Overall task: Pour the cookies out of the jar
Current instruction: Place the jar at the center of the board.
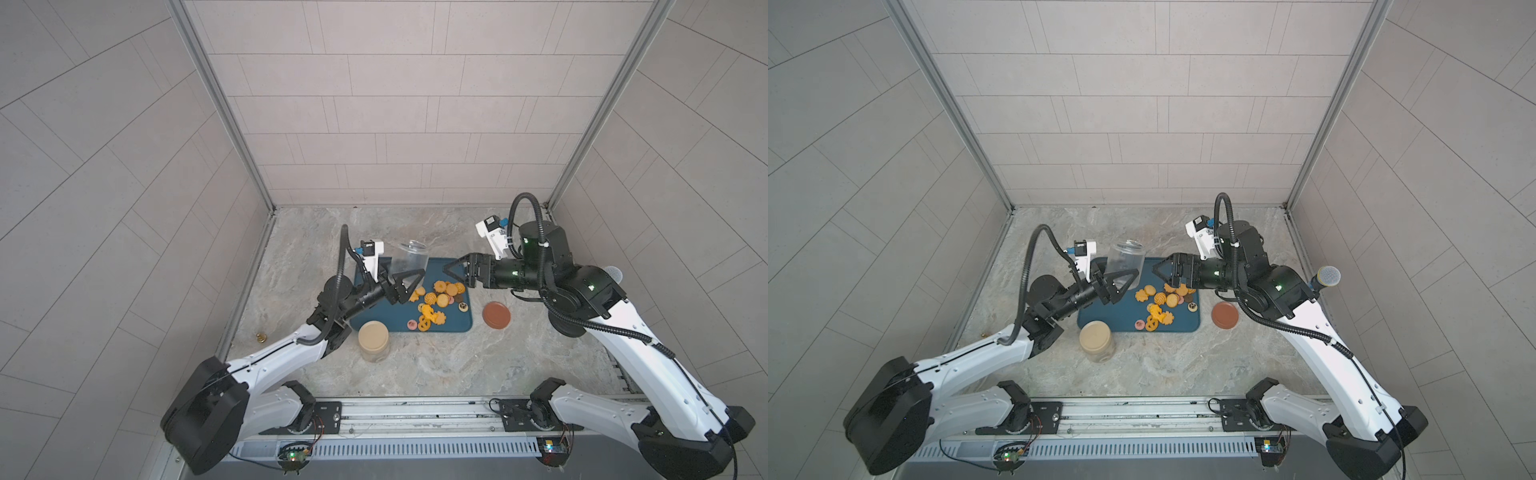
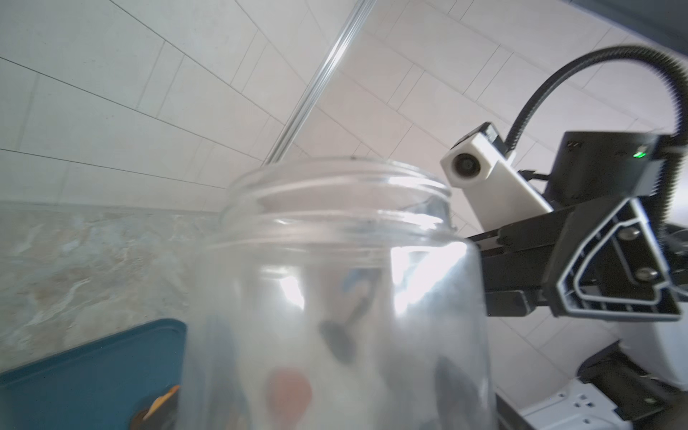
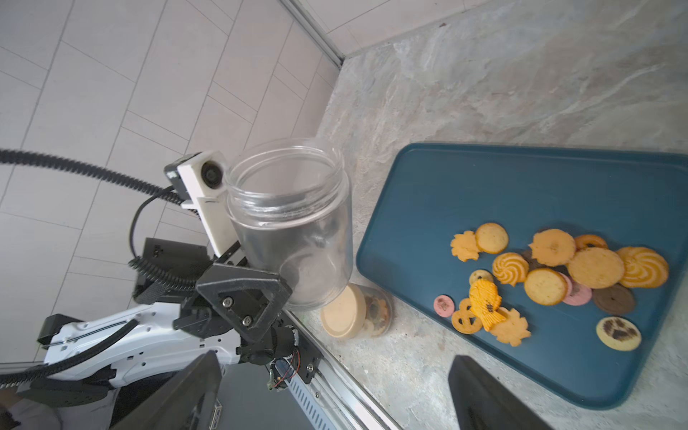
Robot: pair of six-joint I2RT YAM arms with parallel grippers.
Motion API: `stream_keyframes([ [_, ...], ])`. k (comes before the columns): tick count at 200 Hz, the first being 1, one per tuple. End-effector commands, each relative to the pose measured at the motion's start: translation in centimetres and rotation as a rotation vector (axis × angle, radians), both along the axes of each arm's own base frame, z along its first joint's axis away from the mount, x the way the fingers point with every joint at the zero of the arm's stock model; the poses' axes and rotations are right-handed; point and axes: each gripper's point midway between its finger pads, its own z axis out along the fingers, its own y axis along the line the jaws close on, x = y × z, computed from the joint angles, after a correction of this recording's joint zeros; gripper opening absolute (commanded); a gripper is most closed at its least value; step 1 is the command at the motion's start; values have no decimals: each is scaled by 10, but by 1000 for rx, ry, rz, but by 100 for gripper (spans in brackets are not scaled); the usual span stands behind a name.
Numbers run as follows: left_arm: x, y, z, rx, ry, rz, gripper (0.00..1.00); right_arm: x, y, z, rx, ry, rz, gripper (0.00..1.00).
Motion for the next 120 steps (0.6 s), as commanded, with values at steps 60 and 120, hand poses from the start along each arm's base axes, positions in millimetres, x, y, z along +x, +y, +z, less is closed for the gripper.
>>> stream_keyframes([
  [60, -48, -9, 62, -182, -143, -293, 0, 2, 22, 14, 29, -34, 59, 100],
  [120, -50, -14, 57, -166, -135, -324, 0, 3, 43, 4, -6, -17, 90, 100],
])
